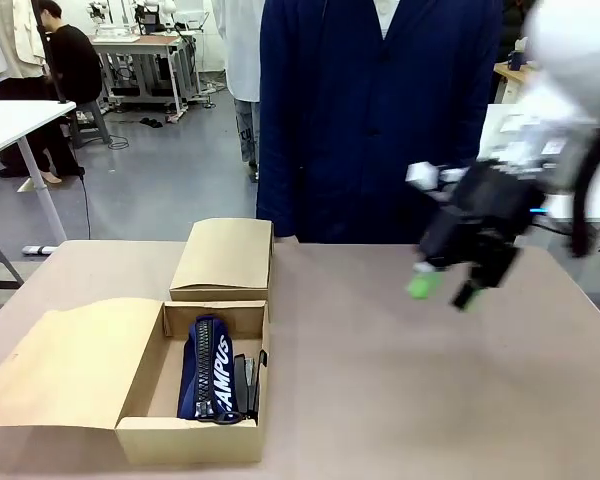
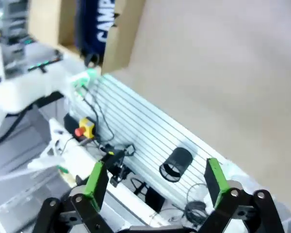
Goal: Place items inside the box.
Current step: Pick up a Pencil pouch or Stapler and place it inside the Mailer Box closest to the robot.
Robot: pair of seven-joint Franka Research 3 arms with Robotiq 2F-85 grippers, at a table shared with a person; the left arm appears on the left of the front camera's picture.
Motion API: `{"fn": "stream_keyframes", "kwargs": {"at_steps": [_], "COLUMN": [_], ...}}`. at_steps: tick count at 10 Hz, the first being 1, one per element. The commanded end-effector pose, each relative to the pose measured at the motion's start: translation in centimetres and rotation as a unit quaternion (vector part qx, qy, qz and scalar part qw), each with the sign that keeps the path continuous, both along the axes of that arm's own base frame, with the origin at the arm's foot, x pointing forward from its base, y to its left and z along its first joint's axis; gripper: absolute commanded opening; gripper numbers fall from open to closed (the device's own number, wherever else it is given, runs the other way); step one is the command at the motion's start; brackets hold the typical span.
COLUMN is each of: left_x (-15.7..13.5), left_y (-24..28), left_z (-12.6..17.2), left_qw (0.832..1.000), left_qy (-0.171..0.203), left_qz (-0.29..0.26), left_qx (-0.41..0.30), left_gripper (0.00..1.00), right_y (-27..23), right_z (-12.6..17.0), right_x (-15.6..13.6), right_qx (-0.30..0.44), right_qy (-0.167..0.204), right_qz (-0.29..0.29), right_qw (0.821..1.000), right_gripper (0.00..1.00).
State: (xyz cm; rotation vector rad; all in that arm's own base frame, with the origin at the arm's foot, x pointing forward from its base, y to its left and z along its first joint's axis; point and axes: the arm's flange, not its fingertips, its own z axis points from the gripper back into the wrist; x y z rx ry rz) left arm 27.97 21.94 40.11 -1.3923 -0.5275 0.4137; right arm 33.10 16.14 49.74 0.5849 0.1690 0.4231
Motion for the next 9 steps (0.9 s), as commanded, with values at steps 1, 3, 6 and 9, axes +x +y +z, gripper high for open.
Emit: {"fn": "stream_keyframes", "kwargs": {"at_steps": [1, 3, 6, 9], "left_x": [-0.3, -0.3, -0.3, -0.3], "left_y": [-0.5, -0.5, -0.5, -0.5], "left_z": [0.0, 0.0, 0.0, 0.0], "left_qw": [1.000, 1.000, 1.000, 1.000], "left_qy": [-0.012, -0.012, -0.012, -0.012], "left_qz": [0.000, 0.000, 0.000, 0.000], "left_qx": [-0.002, -0.002, -0.002, -0.002], "left_gripper": [1.00, 1.00, 1.00, 1.00], "right_y": [-9.8, -19.8, -28.5, -30.6], "right_z": [-0.7, -2.1, -12.1, -5.2], "right_x": [-1.9, -5.6, -9.3, -8.0], "right_qx": [0.141, 0.296, 0.464, 0.394], "right_qy": [-0.017, -0.050, -0.083, -0.059], "right_qz": [-0.053, -0.150, -0.245, -0.247], "right_qw": [0.988, 0.942, 0.847, 0.884], "right_gripper": [1.00, 1.00, 1.00, 1.00]}}
